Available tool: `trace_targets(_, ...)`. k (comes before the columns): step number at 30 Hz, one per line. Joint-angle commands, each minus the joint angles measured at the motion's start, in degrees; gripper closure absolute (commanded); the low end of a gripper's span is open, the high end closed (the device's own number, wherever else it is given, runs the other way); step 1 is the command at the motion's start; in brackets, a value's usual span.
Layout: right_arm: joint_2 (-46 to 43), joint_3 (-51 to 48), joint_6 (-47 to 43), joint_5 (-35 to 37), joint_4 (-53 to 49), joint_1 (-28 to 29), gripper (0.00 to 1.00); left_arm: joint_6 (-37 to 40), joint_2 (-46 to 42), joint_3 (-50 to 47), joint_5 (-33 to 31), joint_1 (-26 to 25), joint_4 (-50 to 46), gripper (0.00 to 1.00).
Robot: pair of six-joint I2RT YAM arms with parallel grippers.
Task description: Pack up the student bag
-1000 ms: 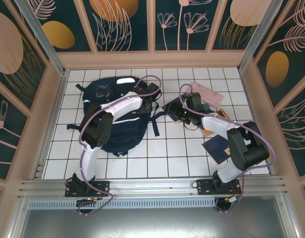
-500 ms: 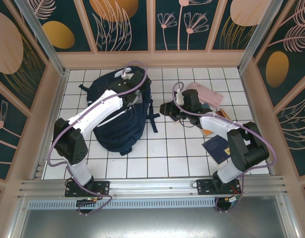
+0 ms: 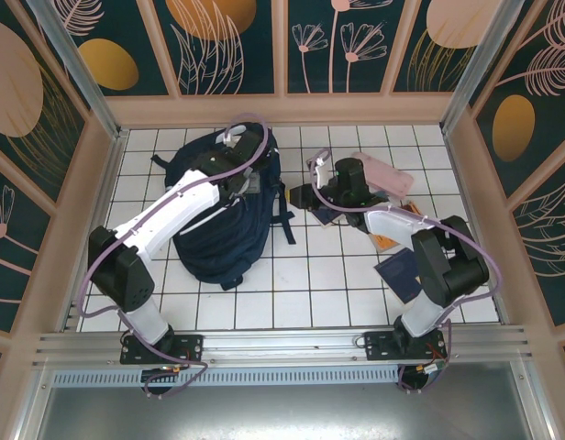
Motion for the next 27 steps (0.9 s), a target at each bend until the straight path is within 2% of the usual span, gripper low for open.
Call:
trace_targets(1,2.52,0.35,1.60,-3.25,6.27,1.98,0.67,3.03,-3.78,0.38,0.30,-0.07,5.40,1.00)
trace_targets(3,4.32,1.72,3.28,-1.53,6.99,2.00,0.65,4.41,-4.17,0.09,1.22,-0.09,5.56,1.00)
trace_targets(6,6.34,4.14,4.19,4.01,6.36,1.78,0.52,6.35,-5.15,-0.99,1.44,-0.05,5.71,1.00)
trace_targets(10,8.28,5.02,8.46,8.93,6.99,-0.37,0.52,8.22,-7.68,-3.14,2.23,-0.02,6.83,1.00)
trace_targets(14,9.58,3.01,13.24,5.91,11.52,-4.09,0.61,9.74,-10.91,-6.39,2.00,0.02,9.19,1.00)
trace_targets(17,8.45,1.96,10.88,3.62,10.67,-4.33,0.63,9.55,-12.05,-7.87,2.89,-0.05,11.05,1.00)
trace_targets(21,4.47,-2.08,4.70,-2.43,9.82,-4.24,0.62,9.21,-11.41,-7.31,2.63,-0.08,11.37,1.00)
trace_targets(27,0.11,-8.92,3.57,-9.65,13.65,-3.59,0.56,7.23,-9.99,-5.46,-0.62,-0.07,11.32,1.00)
